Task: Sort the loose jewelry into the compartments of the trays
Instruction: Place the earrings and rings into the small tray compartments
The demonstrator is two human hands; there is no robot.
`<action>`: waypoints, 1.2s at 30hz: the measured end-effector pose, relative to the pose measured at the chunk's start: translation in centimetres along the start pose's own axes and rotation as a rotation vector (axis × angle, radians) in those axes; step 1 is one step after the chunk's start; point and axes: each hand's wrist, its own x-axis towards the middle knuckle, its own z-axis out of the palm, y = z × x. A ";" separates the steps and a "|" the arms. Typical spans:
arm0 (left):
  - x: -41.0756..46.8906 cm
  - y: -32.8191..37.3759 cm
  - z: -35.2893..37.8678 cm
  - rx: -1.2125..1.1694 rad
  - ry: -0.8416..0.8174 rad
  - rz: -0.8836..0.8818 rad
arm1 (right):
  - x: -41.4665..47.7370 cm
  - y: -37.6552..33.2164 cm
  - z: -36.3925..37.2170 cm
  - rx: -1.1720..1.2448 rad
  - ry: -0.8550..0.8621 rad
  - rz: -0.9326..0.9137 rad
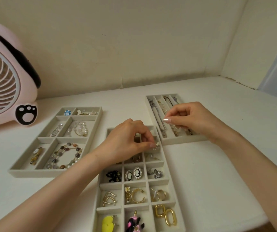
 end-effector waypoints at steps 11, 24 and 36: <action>0.2 0.0 -0.3 0.041 -0.014 0.001 | -1.0 -0.1 1.3 -0.184 -0.291 -0.170; 0.2 -0.5 -0.2 0.012 -0.006 0.023 | -0.5 0.6 1.6 -0.356 -0.204 -0.211; 0.3 -0.6 -0.4 -0.006 0.016 0.039 | -0.2 0.7 1.6 -0.365 -0.207 -0.199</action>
